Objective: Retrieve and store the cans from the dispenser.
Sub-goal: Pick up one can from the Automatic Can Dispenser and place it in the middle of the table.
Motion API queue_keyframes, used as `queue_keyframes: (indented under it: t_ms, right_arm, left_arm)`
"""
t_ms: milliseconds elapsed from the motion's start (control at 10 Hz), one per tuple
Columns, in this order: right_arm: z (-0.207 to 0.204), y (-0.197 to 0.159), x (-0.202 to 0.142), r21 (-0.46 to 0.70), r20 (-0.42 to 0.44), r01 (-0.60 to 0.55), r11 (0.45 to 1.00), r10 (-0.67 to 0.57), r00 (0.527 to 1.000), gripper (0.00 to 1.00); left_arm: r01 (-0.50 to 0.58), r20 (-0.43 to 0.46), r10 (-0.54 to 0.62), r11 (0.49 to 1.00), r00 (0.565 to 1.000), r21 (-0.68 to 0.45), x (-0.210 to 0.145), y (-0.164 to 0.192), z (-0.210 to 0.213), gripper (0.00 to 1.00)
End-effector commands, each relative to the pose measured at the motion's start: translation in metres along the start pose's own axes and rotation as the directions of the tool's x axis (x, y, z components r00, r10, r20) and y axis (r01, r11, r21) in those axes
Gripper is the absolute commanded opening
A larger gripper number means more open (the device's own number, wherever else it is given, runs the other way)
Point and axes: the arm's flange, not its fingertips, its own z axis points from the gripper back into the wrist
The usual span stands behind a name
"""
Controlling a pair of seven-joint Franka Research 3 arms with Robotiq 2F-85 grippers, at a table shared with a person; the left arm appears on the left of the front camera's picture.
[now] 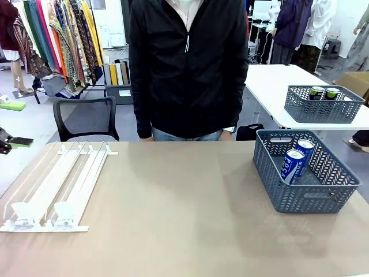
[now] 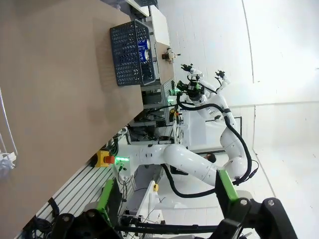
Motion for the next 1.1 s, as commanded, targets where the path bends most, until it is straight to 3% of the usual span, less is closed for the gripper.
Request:
queue_keyframes:
  t_ms: [0, 1000]
  right_arm:
    - [-0.001, 0.0033, 0.0036, 0.026, 0.016, -0.011, 1.0, 0.011, 1.0, 1.0]
    - [-0.001, 0.0033, 0.0036, 0.026, 0.016, -0.011, 1.0, 0.011, 1.0, 1.0]
  left_arm:
    - [0.0, 0.01, 0.0, 1.0, 1.0, -0.015, 0.0, -0.0026, -0.0003, 1.0]
    - [0.0, 0.01, 0.0, 1.0, 1.0, -0.015, 0.0, -0.0026, -0.0003, 1.0]
